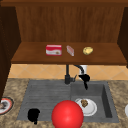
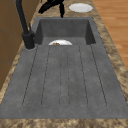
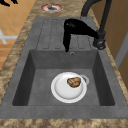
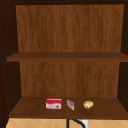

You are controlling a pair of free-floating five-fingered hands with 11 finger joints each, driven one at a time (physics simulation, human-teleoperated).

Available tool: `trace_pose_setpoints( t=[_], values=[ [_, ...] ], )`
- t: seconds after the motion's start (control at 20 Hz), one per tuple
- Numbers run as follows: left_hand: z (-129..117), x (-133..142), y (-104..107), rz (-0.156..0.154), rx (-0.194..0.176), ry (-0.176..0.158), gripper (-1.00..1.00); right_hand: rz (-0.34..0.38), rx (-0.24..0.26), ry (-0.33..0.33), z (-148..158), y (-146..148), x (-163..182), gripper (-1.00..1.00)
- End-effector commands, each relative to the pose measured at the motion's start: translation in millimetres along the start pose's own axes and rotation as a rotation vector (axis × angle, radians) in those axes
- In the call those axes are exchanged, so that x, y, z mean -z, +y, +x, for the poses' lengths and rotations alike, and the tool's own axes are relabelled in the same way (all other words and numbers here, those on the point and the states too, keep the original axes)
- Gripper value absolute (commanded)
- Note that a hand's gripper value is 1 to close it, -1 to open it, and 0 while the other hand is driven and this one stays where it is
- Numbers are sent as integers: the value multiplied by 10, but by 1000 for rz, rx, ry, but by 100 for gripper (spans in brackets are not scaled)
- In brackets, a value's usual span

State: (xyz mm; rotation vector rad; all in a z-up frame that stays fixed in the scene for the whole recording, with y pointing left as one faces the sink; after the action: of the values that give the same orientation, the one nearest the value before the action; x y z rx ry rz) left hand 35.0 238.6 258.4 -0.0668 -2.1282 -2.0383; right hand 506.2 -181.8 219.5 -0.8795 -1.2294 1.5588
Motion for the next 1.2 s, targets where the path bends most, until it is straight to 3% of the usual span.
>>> trace_pose_setpoints(
  t=[0.0,0.2,0.45,0.55,0.75,1.15],
  values=[
    [0,0,0,0,0,0,0,-46,-14,3,142,-193,32,-100],
    [0,0,0,0,0,0,0,-6,9,34,180,-10,208,-100],
    [0,0,0,0,0,0,0,-16,25,34,285,125,418,-100],
    [0,0,0,0,0,0,0,-59,21,35,350,225,383,-100],
    [0,0,0,0,0,0,0,-171,-56,49,566,251,270,-100],
    [0,0,0,0,0,0,0,-288,-82,87,728,54,131,-100]
  ],
)
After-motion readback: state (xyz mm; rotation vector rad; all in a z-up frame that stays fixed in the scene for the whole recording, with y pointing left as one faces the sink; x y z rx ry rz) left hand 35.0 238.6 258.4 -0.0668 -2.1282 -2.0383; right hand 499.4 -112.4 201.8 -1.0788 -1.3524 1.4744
